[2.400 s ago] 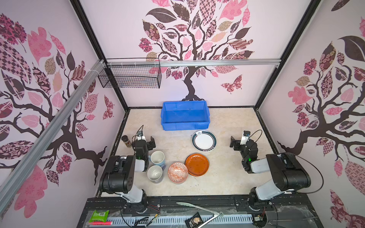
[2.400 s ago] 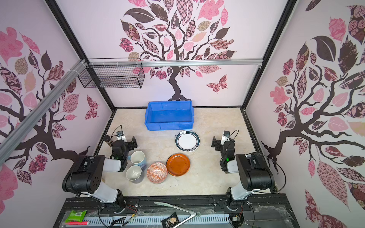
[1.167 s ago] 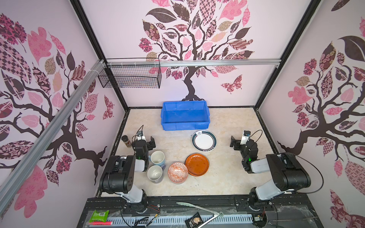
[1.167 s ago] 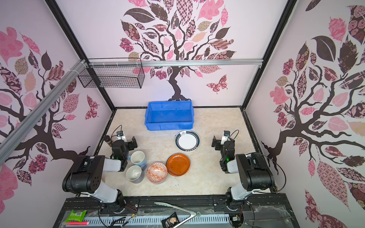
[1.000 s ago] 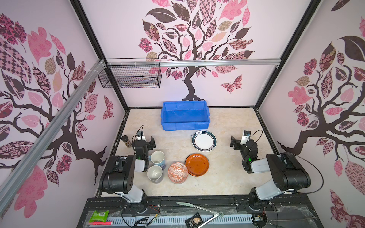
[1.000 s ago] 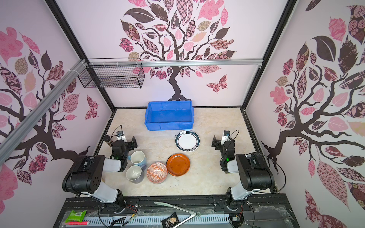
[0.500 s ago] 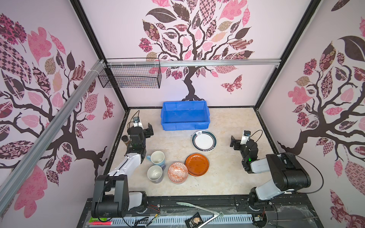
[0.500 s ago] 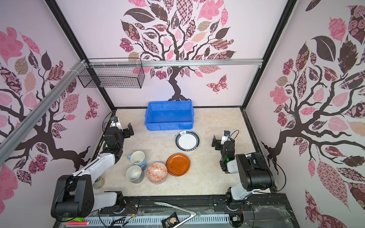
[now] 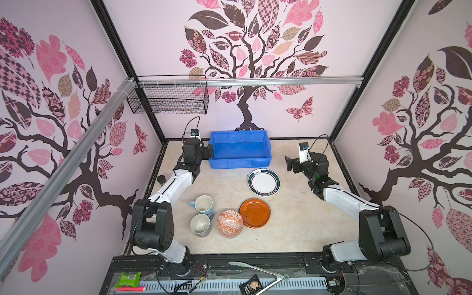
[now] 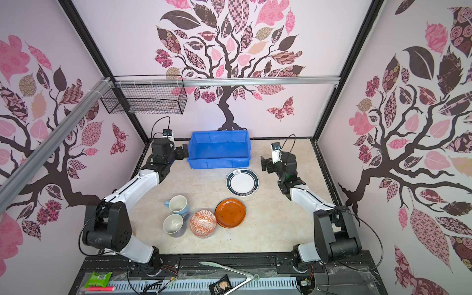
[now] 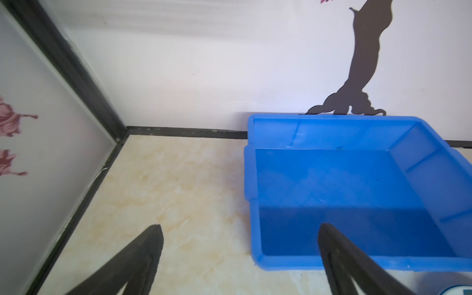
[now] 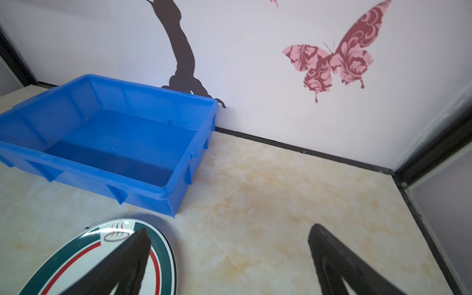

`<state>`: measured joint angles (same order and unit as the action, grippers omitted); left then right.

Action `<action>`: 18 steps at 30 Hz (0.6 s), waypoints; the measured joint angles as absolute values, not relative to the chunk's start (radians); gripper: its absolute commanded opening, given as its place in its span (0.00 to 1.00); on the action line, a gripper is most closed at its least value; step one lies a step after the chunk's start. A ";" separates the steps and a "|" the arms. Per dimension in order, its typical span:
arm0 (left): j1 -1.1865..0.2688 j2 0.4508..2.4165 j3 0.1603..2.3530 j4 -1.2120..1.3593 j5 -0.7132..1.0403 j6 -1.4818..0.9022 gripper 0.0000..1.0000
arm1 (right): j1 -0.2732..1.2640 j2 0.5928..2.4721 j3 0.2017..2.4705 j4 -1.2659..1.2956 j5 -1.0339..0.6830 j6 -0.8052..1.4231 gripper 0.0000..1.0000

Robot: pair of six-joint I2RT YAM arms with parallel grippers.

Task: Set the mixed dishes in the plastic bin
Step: 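Move both grippers forward toward the stacked green-rimmed plates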

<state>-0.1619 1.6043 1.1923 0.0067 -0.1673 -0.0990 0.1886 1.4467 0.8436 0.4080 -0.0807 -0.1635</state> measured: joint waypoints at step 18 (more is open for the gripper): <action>-0.172 1.895 1.585 -0.366 -0.143 -0.179 0.81 | 0.199 2.199 2.030 -0.416 -0.161 -0.084 0.75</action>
